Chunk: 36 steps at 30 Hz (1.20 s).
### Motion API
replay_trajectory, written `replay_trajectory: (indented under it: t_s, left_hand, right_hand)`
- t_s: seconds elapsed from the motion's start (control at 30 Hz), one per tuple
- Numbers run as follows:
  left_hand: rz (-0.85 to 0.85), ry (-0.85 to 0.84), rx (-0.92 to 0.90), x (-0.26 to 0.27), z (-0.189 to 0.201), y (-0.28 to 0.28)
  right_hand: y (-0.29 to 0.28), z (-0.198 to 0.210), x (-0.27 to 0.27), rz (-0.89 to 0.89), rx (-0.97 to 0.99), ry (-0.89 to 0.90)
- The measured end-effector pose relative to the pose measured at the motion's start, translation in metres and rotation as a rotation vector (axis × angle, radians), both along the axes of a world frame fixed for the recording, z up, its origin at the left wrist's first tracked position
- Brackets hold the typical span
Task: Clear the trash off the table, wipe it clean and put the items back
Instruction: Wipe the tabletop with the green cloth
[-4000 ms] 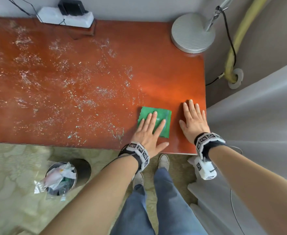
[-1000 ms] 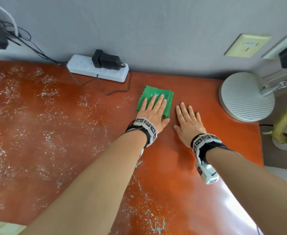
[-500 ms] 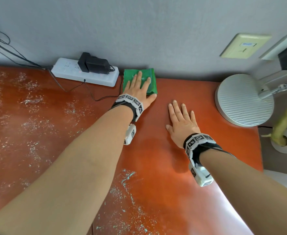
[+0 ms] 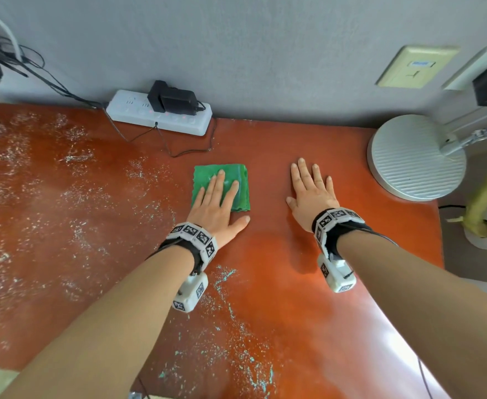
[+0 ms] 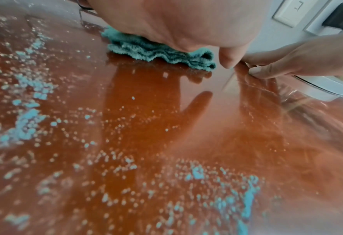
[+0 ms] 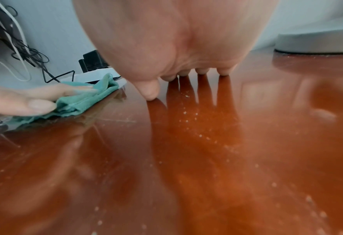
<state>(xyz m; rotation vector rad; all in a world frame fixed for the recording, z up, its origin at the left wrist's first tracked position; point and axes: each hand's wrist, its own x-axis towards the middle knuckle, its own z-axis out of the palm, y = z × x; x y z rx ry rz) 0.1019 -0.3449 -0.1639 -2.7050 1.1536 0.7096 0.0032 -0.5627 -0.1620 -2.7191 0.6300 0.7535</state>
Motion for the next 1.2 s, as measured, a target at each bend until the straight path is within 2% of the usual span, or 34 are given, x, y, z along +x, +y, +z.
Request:
replay_trajectory:
  t_s: [0.2, 0.53, 0.7, 0.83, 1.0, 1.2]
  left_hand:
    - [0.071, 0.011, 0.003, 0.017, -0.002, -0.032]
    - [0.143, 0.067, -0.078, 0.091, 0.000, -0.131]
    - [0.147, 0.045, -0.101, 0.112, 0.003, -0.146]
    - [0.080, 0.013, -0.060, 0.083, -0.003, -0.123]
    - [-0.002, 0.045, -0.025, 0.040, -0.002, -0.066]
    - [0.248, 0.059, -0.014, 0.067, -0.001, 0.013]
  right_hand:
    - [0.001, -0.006, -0.001, -0.001, -0.019, -0.029]
    - [0.001, -0.010, -0.005, -0.003, -0.035, -0.089]
    - [0.000, -0.012, -0.006, 0.004, -0.038, -0.077]
    - [0.002, -0.011, -0.006, 0.013, -0.041, -0.061]
    - [0.002, -0.005, -0.005, 0.016, -0.035, -0.031]
    - [-0.001, 0.003, -0.007, 0.012, 0.009, 0.008]
